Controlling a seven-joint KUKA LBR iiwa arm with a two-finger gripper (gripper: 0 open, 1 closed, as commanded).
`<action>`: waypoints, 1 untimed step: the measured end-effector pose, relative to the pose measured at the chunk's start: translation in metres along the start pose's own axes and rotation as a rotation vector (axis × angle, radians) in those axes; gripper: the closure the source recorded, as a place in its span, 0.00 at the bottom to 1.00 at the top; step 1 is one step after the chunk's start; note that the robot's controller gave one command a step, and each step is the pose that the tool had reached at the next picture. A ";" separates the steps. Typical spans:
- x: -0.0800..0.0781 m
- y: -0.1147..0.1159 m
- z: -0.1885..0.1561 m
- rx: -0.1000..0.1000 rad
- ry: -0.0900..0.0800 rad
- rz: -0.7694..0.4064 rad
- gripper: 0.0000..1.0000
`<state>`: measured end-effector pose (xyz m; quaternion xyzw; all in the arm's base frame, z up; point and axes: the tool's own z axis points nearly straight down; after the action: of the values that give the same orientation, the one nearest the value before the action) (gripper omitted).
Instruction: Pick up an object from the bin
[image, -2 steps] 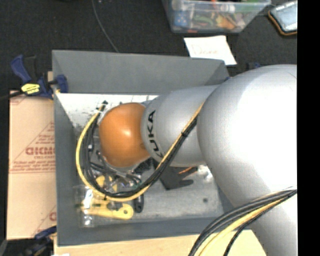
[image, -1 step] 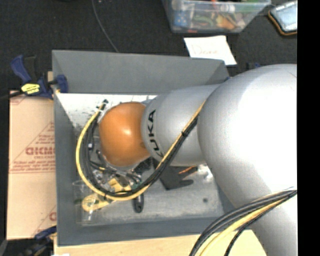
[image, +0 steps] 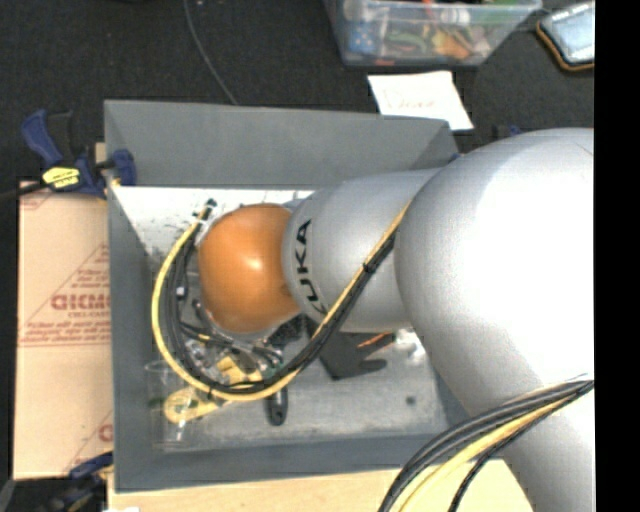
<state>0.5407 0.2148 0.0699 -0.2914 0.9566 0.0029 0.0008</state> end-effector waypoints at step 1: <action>0.001 0.000 -0.012 -0.001 0.003 0.003 1.00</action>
Offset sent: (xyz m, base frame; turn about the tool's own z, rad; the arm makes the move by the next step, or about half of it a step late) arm -0.0009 -0.0003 0.0825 0.0015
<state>0.5395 0.2141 0.0819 -0.2898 0.9571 0.0029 -0.0007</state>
